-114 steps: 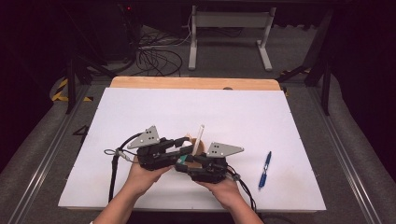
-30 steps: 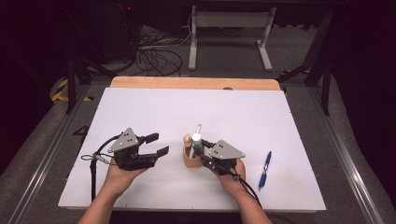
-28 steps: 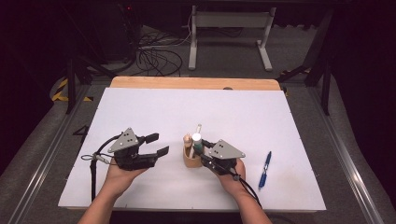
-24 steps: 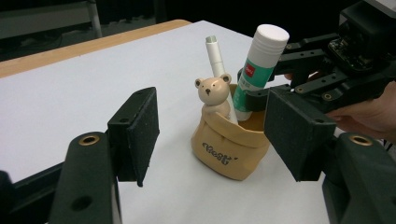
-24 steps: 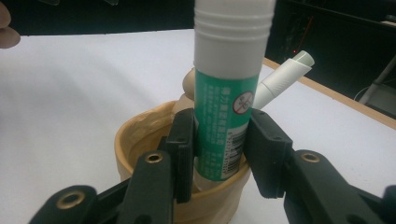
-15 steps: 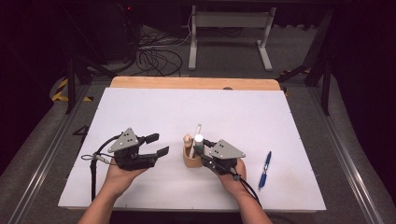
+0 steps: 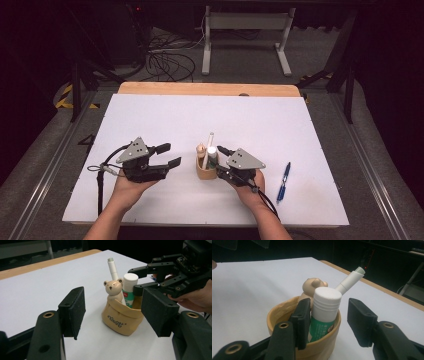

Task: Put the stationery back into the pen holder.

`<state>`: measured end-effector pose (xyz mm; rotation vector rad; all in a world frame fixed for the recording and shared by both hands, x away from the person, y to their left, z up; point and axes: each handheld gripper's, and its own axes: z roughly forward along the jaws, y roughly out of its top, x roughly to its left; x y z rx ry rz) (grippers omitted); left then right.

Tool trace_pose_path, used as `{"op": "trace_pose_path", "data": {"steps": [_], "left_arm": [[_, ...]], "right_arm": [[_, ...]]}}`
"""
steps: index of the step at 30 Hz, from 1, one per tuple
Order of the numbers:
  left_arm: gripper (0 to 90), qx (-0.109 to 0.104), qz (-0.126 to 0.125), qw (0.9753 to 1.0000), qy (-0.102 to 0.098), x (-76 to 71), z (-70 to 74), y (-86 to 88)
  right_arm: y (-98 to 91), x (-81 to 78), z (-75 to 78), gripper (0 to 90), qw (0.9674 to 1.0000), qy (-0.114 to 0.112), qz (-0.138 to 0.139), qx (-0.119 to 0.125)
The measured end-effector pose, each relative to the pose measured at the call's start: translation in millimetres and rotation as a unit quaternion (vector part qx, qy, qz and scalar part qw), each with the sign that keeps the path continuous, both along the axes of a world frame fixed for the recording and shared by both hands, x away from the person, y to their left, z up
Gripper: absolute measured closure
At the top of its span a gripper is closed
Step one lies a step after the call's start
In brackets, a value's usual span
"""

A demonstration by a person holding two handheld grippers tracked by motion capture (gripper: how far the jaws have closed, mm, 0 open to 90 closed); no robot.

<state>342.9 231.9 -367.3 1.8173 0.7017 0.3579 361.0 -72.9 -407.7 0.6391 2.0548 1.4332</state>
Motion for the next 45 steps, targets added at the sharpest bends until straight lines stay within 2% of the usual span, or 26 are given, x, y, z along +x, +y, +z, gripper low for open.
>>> {"op": "trace_pose_path", "data": {"steps": [4, 13, 19, 25, 29, 32, 34, 35, 44, 45], "left_arm": [[36.1, -0.001, 0.002, 1.0000, 0.000, 0.6, -0.2, 1.0], [33.9, 0.001, 0.012, 0.9999, -0.001, 1.5, -0.1, 4.2], [33.0, 0.005, 0.015, 0.9998, -0.007, 1.0, 0.5, 5.9], [32.0, 0.007, 0.021, 0.9997, -0.011, 1.2, 1.4, 8.7], [30.7, 0.007, 0.026, 0.9996, -0.011, 0.6, 2.0, 10.3], [29.4, 0.011, 0.030, 0.9993, -0.017, 0.9, 2.8, 12.2], [28.0, 0.009, 0.033, 0.9993, -0.012, 0.4, 3.1, 13.2], [27.7, 0.012, 0.035, 0.9992, -0.018, 1.0, 3.2, 14.3], [25.4, 0.012, 0.049, 0.9985, -0.020, 1.4, 6.6, 21.0], [25.2, 0.008, 0.050, 0.9986, -0.015, 1.1, 6.4, 21.3]], "right_arm": [[-2.2, -0.2, 2.0, 48.7, 0.9999, 0.002, 0.002, 0.012], [-11.7, -1.2, 10.7, 35.4, 0.9976, 0.014, 0.012, 0.067], [-15.5, -2.8, 15.9, 27.2, 0.9961, 0.017, 0.017, 0.085], [-22.2, -2.9, 19.9, 17.9, 0.9949, 0.028, 0.013, 0.096], [-29.4, -3.2, 25.1, 15.6, 0.9946, 0.027, 0.007, 0.100], [-37.5, -2.9, 29.4, 13.5, 0.9941, 0.029, 0.001, 0.104], [-43.5, -2.9, 32.1, 11.4, 0.9936, 0.032, -0.008, 0.108], [-46.6, -2.9, 33.1, 10.7, 0.9933, 0.032, -0.013, 0.110], [-75.1, -3.7, 37.6, 6.4, 0.9914, 0.042, -0.040, 0.117], [-78.2, -3.9, 37.7, 5.7, 0.9913, 0.044, -0.045, 0.116]]}}
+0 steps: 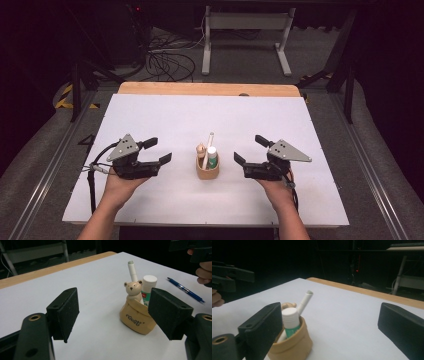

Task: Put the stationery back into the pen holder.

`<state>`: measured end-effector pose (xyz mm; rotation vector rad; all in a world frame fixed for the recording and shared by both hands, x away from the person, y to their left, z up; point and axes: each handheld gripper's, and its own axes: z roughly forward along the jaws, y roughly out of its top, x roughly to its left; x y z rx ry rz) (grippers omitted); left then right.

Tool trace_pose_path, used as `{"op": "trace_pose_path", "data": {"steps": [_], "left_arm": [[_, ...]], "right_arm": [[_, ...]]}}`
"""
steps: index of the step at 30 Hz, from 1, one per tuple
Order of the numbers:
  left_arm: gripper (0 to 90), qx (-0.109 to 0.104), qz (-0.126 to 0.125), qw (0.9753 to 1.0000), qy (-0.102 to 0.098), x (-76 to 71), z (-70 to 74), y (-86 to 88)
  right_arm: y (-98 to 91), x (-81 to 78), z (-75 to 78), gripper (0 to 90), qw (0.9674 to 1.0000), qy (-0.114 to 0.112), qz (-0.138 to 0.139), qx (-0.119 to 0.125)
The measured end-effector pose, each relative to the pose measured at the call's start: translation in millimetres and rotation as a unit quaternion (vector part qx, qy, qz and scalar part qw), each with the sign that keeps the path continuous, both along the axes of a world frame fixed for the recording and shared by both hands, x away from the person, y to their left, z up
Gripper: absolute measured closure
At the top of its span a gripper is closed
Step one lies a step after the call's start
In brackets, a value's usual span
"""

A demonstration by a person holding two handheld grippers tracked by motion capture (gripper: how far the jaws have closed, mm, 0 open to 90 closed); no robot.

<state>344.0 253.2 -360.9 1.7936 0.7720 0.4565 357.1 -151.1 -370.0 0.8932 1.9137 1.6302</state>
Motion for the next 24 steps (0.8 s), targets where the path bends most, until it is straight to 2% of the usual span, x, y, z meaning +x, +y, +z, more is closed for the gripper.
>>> {"op": "trace_pose_path", "data": {"steps": [4, 7, 8, 13, 15, 20, 24], "left_arm": [[24.3, 0.001, 0.002, 1.0000, 0.001, 1.9, -0.2, 3.3], [23.9, -0.012, 0.001, 0.9998, 0.016, 4.5, -0.7, 5.2], [23.7, -0.011, 0.001, 0.9998, 0.015, 5.3, -0.7, 5.9], [22.2, 0.005, 0.008, 0.9999, 0.006, 5.5, 0.7, 9.6], [21.8, 0.005, 0.011, 0.9999, 0.001, 5.9, 1.3, 11.7], [20.7, -0.001, 0.013, 0.9999, 0.008, 4.0, -0.4, 15.6], [19.0, 0.009, 0.014, 0.9998, 0.007, 3.6, -1.7, 18.8]], "right_arm": [[-14.2, 0.2, 0.1, 3.1, 0.9995, 0.015, -0.026, -0.001], [-24.3, 0.2, -1.0, 2.2, 0.9988, 0.023, -0.043, -0.005], [-27.5, 0.1, -1.9, 1.8, 0.9986, 0.025, -0.047, -0.006], [-43.3, -0.4, -5.9, 0.2, 0.9969, 0.044, -0.065, -0.008], [-48.4, -0.7, -6.2, 0.2, 0.9963, 0.046, -0.072, -0.009], [-58.0, 0.9, -7.7, 0.3, 0.9943, 0.063, -0.085, -0.020], [-63.6, 3.6, -10.2, 1.2, 0.9919, 0.075, -0.095, -0.036]]}}
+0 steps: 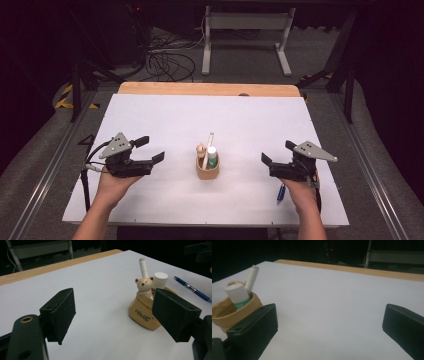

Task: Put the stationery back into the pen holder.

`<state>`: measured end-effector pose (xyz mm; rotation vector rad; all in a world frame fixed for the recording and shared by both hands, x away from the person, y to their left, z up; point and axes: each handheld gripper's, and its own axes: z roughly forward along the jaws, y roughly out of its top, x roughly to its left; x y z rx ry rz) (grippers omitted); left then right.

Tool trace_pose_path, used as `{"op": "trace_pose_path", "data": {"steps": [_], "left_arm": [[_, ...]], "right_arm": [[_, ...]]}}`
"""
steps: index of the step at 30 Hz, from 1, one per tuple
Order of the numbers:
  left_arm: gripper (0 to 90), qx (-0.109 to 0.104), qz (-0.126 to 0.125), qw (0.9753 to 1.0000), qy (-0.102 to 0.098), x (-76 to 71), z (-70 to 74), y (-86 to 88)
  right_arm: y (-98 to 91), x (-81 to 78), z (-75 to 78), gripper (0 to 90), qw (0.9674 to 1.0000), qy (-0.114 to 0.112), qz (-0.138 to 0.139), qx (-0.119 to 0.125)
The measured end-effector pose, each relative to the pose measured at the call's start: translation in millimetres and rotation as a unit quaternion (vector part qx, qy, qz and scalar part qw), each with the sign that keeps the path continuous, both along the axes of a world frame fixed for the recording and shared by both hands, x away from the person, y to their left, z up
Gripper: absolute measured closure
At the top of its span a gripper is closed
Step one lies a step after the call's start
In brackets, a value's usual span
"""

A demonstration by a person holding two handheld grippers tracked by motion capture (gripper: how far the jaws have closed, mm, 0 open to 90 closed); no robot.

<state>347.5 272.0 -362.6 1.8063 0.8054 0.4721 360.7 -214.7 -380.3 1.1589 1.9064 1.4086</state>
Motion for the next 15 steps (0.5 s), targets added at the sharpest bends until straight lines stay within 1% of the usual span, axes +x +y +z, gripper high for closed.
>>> {"op": "trace_pose_path", "data": {"steps": [3, 4, 5, 6, 7, 8, 11, 12, 13, 15], "left_arm": [[17.5, 0.004, 0.001, 1.0000, 0.000, 1.1, 0.3, 1.0], [17.1, 0.003, 0.000, 1.0000, 0.004, 1.1, 0.1, 0.8], [17.0, 0.006, -0.001, 1.0000, 0.003, 1.4, 0.1, 1.2], [16.9, 0.004, -0.001, 1.0000, 0.008, 1.3, -0.2, 0.6], [16.5, 0.006, -0.001, 1.0000, 0.004, 2.2, 0.0, 0.9], [16.2, 0.004, -0.001, 1.0000, 0.008, 2.2, 0.1, 0.6], [15.6, 0.003, -0.001, 1.0000, 0.009, 2.1, 0.7, 0.4], [15.5, 0.004, -0.001, 1.0000, 0.007, 2.2, 0.6, 0.5], [15.3, 0.006, -0.001, 1.0000, 0.003, 2.5, 0.4, 0.9], [15.1, 0.006, 0.001, 1.0000, 0.005, 2.4, 0.0, 1.5]], "right_arm": [[-3.9, 1.1, -2.2, 2.9, 0.9999, 0.008, -0.010, -0.009], [-4.9, 1.6, -3.3, 3.4, 0.9997, 0.014, -0.014, -0.011], [-6.2, 2.1, -4.7, 4.2, 0.9994, 0.022, -0.018, -0.016], [-7.6, 2.6, -6.2, 5.0, 0.9991, 0.029, -0.024, -0.021], [-9.0, 3.1, -7.8, 5.9, 0.9986, 0.036, -0.031, -0.024], [-10.7, 3.8, -9.2, 6.5, 0.9980, 0.045, -0.037, -0.026], [-15.1, 5.4, -12.2, 8.3, 0.9961, 0.069, -0.048, -0.028], [-16.1, 5.7, -12.9, 8.7, 0.9954, 0.075, -0.051, -0.029], [-17.3, 5.9, -13.4, 9.3, 0.9949, 0.080, -0.053, -0.029], [-19.6, 5.6, -13.7, 12.1, 0.9942, 0.085, -0.059, -0.030]]}}
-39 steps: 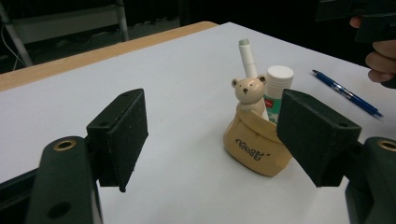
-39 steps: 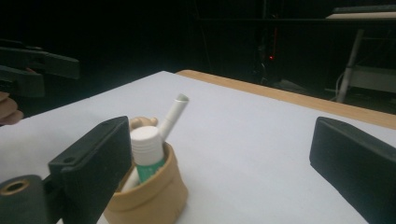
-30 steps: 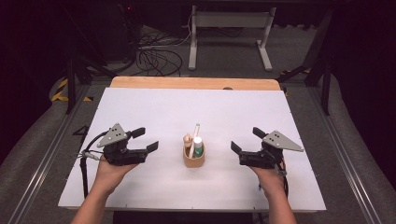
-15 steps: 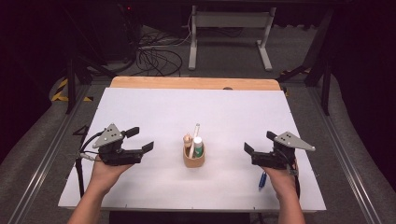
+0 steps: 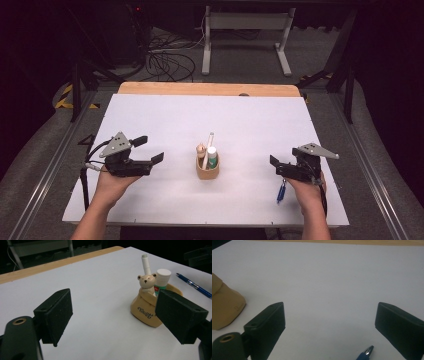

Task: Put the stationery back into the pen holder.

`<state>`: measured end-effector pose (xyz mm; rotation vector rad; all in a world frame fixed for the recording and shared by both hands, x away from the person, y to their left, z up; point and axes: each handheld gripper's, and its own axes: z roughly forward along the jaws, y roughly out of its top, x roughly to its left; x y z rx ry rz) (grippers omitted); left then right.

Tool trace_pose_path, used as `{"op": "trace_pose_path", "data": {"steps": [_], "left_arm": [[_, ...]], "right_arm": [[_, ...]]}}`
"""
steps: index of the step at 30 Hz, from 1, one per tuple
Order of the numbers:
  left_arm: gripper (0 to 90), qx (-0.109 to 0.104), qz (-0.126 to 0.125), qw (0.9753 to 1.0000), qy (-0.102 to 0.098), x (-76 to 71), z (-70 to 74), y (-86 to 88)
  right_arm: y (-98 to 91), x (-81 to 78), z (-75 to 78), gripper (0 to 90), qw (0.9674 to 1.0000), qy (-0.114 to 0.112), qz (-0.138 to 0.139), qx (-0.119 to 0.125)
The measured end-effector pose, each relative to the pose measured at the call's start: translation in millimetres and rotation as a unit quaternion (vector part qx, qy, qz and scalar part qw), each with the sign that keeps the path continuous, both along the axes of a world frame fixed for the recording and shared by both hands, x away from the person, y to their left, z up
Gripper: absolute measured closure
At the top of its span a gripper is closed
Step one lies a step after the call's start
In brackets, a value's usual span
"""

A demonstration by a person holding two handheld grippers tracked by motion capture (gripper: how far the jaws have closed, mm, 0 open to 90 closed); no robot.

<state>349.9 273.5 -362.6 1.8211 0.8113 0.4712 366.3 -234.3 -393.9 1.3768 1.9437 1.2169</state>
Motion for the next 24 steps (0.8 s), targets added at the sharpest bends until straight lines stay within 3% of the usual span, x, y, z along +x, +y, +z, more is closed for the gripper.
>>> {"op": "trace_pose_path", "data": {"steps": [8, 14, 21, 24], "left_arm": [[15.7, -0.009, 0.010, 0.9999, -0.009, 1.9, 4.1, 0.8], [15.8, 0.002, 0.007, 1.0000, -0.005, 5.8, 1.1, -4.5], [16.3, -0.001, 0.006, 1.0000, -0.005, 5.0, 3.0, -4.6], [16.5, -0.001, 0.007, 1.0000, -0.005, 5.3, 3.4, -4.6]], "right_arm": [[-6.5, -0.2, -6.5, 26.0, 0.9984, 0.044, -0.025, -0.027], [-11.8, -3.9, -9.3, 35.7, 0.9947, 0.074, -0.048, -0.054], [-10.4, -1.2, -14.5, 47.4, 0.9910, 0.102, -0.053, -0.070], [-9.4, 1.4, -18.6, 50.1, 0.9879, 0.118, -0.059, -0.082]]}}
